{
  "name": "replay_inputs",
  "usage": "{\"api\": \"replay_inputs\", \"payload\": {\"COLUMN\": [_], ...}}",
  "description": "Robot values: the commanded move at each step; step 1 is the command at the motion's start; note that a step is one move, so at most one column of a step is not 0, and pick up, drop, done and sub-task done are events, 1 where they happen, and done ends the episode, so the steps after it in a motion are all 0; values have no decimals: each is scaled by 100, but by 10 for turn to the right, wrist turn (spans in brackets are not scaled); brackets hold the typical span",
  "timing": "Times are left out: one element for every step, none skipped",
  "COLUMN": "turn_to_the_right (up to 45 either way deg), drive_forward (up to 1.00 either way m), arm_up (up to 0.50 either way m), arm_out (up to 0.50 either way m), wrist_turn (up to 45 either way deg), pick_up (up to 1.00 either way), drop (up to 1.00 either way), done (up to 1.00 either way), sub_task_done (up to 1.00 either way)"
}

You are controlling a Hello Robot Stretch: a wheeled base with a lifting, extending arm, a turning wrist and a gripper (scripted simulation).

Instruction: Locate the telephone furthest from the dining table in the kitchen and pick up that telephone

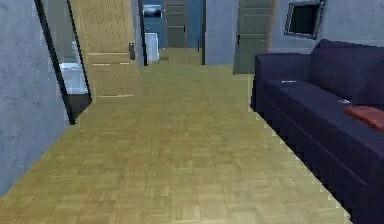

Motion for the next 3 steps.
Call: {"api": "replay_inputs", "payload": {"turn_to_the_right": [0, 0, 0], "drive_forward": [100, 100, 100], "arm_up": [0, 0, 0], "arm_out": [0, 0, 0], "wrist_turn": [0, 0, 0], "pick_up": [0, 0, 0], "drop": [0, 0, 0], "done": [0, 0, 0], "sub_task_done": [0, 0, 0]}}
